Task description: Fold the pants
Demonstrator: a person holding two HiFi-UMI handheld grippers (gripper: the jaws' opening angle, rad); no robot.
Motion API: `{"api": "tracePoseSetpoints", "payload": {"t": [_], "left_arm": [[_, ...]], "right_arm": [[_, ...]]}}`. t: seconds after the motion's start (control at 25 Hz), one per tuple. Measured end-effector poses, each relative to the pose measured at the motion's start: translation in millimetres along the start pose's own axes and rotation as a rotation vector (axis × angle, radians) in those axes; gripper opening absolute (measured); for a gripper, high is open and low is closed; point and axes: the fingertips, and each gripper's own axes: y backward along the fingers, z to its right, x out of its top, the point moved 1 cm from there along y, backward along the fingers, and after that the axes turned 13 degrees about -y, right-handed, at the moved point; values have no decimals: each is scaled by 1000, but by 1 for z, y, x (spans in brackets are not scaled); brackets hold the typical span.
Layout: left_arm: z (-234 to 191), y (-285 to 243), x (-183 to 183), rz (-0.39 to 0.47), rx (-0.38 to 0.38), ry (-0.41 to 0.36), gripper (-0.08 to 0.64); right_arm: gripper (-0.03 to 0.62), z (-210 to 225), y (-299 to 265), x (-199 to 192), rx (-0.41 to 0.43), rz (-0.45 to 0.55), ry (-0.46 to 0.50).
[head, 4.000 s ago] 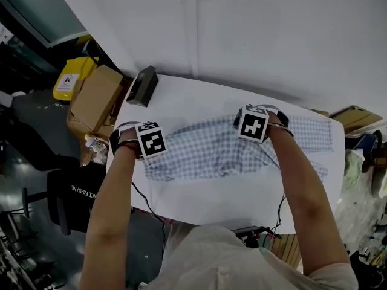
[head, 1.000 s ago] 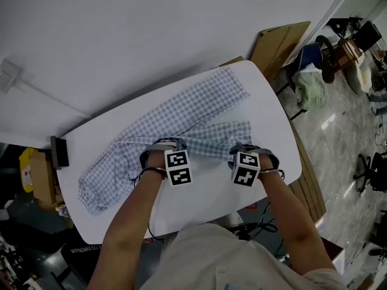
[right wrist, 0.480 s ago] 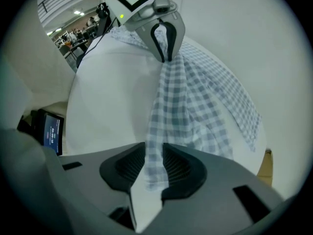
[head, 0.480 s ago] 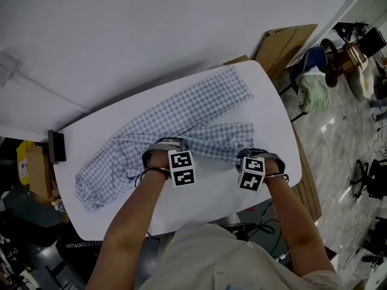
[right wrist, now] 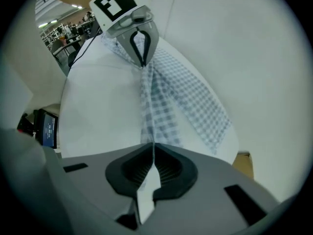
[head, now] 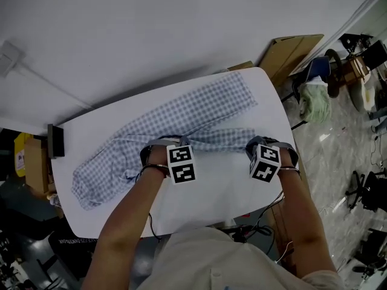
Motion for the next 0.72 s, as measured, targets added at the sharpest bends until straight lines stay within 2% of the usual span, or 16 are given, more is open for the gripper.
{"api": "tracePoseSetpoints", "payload": {"t": [0.12,0.32,0.52,0.72], "left_arm": [[-20,14,0,20,19,58,17],[-56,38,-9,69,27,222,17],[-83,39,-29,87,-16,354,17],[-102,34,-44,108,-38,449,17]], "right_arm": [[25,39,15,21,-46,19,1],[25,98,30,58,-98,26,25],[25,140,26,94,-89,6,51],[25,171,16,125,-84,-25,89]]}}
